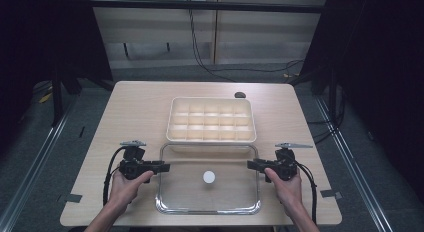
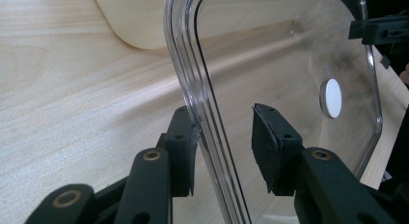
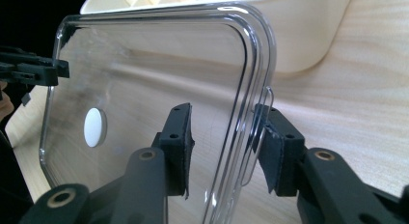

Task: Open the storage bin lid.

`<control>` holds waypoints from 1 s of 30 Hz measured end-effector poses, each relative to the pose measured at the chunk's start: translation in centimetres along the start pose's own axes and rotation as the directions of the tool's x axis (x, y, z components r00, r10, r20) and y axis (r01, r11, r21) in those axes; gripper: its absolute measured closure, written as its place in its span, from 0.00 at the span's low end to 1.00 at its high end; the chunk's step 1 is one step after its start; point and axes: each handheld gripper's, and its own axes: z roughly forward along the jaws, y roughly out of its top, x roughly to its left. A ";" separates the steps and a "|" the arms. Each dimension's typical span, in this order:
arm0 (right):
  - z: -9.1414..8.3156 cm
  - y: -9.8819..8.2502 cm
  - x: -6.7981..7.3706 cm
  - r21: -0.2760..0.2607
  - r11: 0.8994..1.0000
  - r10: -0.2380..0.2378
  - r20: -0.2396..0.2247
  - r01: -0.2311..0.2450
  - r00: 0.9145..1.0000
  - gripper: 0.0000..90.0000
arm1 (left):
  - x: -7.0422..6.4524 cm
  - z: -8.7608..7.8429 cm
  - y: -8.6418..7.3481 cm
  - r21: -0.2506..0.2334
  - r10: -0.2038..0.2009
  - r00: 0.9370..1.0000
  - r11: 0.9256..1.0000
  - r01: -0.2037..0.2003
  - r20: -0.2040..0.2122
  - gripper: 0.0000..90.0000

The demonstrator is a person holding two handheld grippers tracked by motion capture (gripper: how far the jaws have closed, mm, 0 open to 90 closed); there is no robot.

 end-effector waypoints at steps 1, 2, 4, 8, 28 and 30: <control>0.1 -0.1 -0.1 0.000 1.000 0.007 -0.001 -0.007 1.000 0.66 | 0.1 0.1 0.0 0.005 0.000 1.000 1.000 0.000 -0.001 0.68; 0.1 -0.1 -0.1 0.000 1.000 0.007 -0.001 -0.007 1.000 0.66 | 0.1 0.1 0.0 0.005 0.000 1.000 1.000 0.000 -0.001 0.68; 0.2 0.0 -0.2 0.003 1.000 0.009 -0.001 -0.009 1.000 0.66 | 0.1 0.1 0.0 0.007 -0.006 1.000 1.000 0.006 0.002 0.68; 0.4 0.0 -0.3 0.011 1.000 0.011 0.006 -0.011 1.000 0.64 | 0.2 0.3 0.0 0.021 -0.001 1.000 1.000 0.001 -0.003 0.68; 1.8 0.1 -0.6 0.073 0.997 -0.033 0.059 0.028 0.998 0.54 | 1.0 1.7 0.1 0.073 -0.040 0.999 0.996 0.041 -0.019 0.65; 2.0 0.1 -0.7 0.074 0.997 -0.026 0.062 0.022 0.998 0.53 | 1.0 1.8 0.1 0.082 -0.041 0.999 0.996 0.042 -0.011 0.64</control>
